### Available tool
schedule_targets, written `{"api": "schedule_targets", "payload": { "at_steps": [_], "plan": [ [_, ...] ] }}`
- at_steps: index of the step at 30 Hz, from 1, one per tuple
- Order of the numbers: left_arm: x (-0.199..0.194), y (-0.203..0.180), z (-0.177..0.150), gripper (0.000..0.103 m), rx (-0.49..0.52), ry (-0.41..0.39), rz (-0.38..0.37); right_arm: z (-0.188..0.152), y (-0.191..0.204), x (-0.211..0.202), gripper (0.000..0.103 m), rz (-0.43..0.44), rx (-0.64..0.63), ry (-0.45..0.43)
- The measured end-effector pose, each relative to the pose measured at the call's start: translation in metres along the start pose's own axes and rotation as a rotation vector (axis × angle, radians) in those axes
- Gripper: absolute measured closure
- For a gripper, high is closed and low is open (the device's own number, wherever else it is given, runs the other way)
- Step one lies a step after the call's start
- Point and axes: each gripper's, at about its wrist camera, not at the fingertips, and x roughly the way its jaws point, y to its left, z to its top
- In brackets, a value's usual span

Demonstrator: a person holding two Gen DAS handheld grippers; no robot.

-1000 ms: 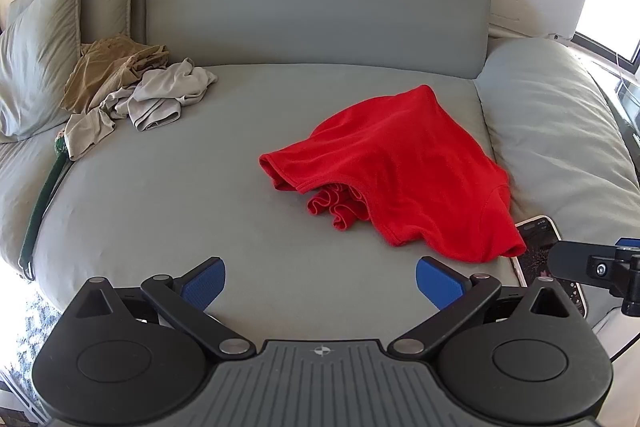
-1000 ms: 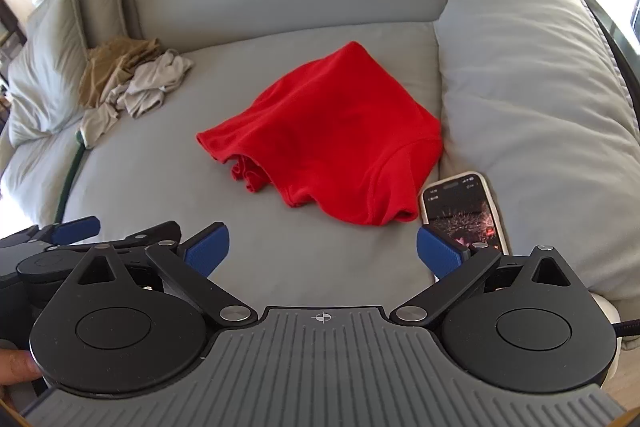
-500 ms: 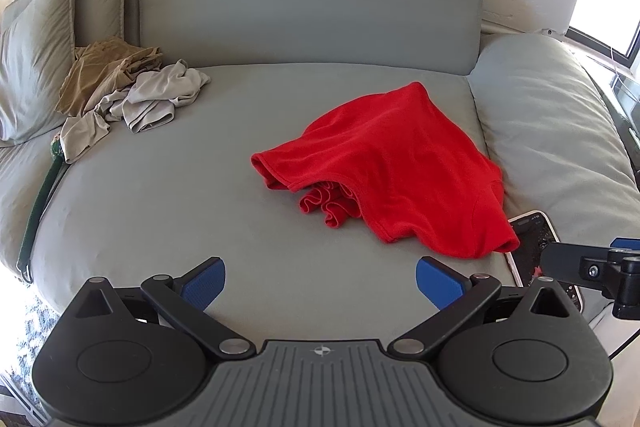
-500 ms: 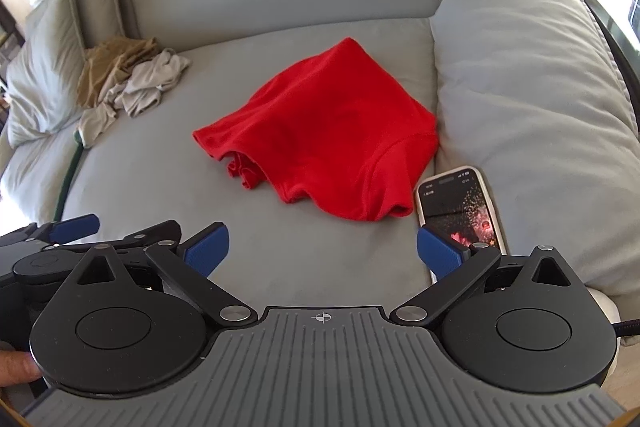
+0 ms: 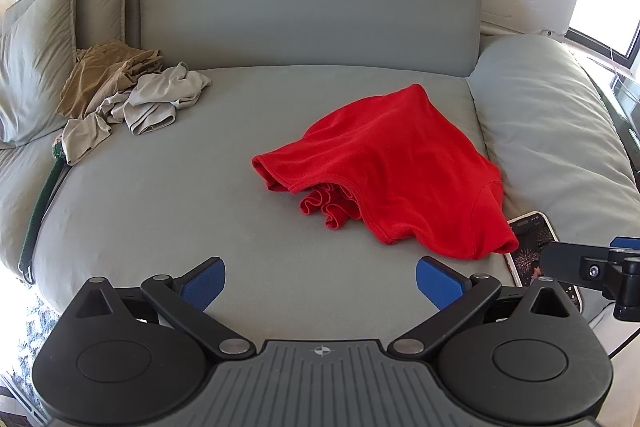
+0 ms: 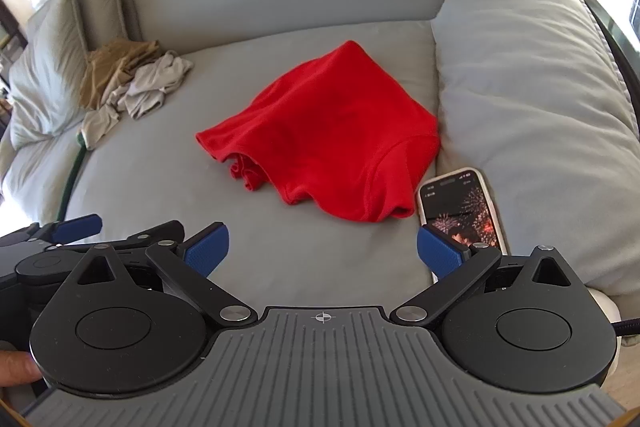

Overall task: Fold clothes
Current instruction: 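Move both grippers open toward the crumpled red shirt, then grasp the red shirt edge with the right gripper and lift it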

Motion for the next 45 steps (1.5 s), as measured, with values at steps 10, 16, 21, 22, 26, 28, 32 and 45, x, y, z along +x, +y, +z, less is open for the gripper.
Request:
{"api": "schedule_targets", "payload": {
  "at_steps": [10, 16, 21, 22, 26, 28, 32, 45],
  "plan": [
    [0.002, 0.002, 0.000, 0.001, -0.007, 0.001, -0.004, -0.001, 0.002, 0.001, 0.003, 0.001, -0.007, -0.003],
    [0.019, 0.037, 0.000, 0.001, -0.101, 0.005, 0.074, 0.007, 0.008, 0.017, 0.002, 0.040, -0.040, -0.067],
    [0.041, 0.086, -0.007, 0.004, -0.232, 0.016, 0.179, 0.025, 0.035, 0.066, 0.030, 0.106, -0.233, -0.095],
    [0.045, 0.096, -0.010, 0.007, -0.256, 0.017, 0.194, 0.029, 0.039, 0.079, 0.032, 0.122, -0.244, -0.085],
    [0.058, 0.123, -0.019, 0.016, -0.346, 0.037, 0.205, 0.045, 0.058, 0.128, 0.033, 0.176, -0.286, -0.093],
    [0.064, 0.133, -0.022, 0.016, -0.384, 0.044, 0.188, 0.050, 0.074, 0.149, 0.033, 0.172, -0.344, -0.117],
    [0.073, 0.145, -0.024, 0.016, -0.448, 0.035, 0.189, 0.053, 0.114, 0.189, 0.019, 0.108, -0.522, -0.135],
    [0.096, 0.163, -0.036, 0.013, -0.519, 0.075, 0.156, 0.058, 0.183, 0.284, 0.042, -0.102, -0.766, 0.029]
  ]
}}
